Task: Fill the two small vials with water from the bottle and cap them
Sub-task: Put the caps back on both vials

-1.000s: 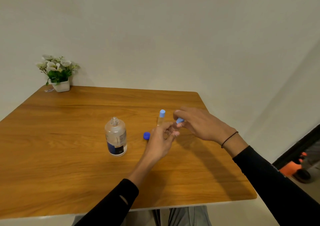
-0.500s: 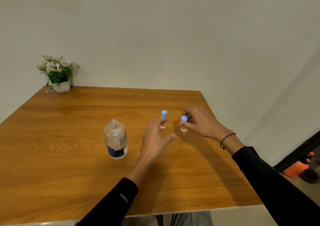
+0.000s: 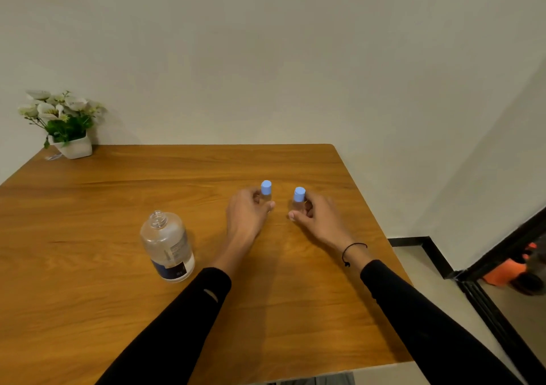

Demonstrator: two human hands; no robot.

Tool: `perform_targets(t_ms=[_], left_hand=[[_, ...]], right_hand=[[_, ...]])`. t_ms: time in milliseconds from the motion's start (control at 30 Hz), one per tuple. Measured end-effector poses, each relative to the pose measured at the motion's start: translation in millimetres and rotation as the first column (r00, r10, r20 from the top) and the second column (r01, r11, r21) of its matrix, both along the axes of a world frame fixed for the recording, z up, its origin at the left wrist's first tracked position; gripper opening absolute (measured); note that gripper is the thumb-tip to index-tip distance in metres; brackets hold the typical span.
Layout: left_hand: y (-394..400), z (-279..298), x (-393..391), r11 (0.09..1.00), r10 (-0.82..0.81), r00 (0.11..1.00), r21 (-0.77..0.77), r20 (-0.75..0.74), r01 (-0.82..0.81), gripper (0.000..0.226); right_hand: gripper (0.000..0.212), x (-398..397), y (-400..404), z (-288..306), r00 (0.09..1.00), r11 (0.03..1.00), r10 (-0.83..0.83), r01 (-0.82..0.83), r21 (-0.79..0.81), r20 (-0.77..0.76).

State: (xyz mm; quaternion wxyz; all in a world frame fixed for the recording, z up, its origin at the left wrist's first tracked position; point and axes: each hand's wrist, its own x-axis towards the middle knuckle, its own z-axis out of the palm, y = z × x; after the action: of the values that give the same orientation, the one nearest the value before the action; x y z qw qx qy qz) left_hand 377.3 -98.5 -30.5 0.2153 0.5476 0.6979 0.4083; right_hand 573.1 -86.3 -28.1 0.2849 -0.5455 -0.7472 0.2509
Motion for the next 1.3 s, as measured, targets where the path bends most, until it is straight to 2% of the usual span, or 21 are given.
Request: perform_targets(t_ms=[233,333,567,767,1000,1133,1300], left_hand=[[82,3,17,0.999,-0.053,0.999,-0.004,-0.001,0.053,0.016],[125,9,22,0.998,-0.062,0.998,-0.029,-0.019,0.061,0.023],[214,1,22,0.997,-0.077,0.997,-0.03,0.014,0.078,0.034],[262,-4,28,0.996,-0.086,0.996,0.009,0.035,0.086,0.022],[278,-5,38,0.999,-0.046,0.998,0.008,-0.036,0.046,0.027],[264,-3,44,1.0,0.025,0.999,-0.001,-0.027,-0.025,0.046],[219,4,56,0.994,0.106,0.994,0.003,0.013,-0.106,0.027]], right_hand=[[0.019,5,83,-3,0.994,0.994,-0.11,0.11,0.003,-0.016],[0.019,4,129,-4,0.984,0.987,-0.157,0.154,-0.048,-0.079],[0.023,-12,226,-14,0.956,0.965,-0.262,0.261,-0.024,-0.132],[0.022,-18,277,-21,0.948,0.95,-0.306,0.31,0.037,-0.091],[0.021,-21,293,-32,0.928,0.932,-0.354,0.361,0.044,-0.116],[0.036,-16,280,-27,0.922,0.928,-0.373,0.373,-0.022,-0.101],[0.038,-9,235,-19,0.927,0.932,-0.358,0.349,-0.091,-0.112]])
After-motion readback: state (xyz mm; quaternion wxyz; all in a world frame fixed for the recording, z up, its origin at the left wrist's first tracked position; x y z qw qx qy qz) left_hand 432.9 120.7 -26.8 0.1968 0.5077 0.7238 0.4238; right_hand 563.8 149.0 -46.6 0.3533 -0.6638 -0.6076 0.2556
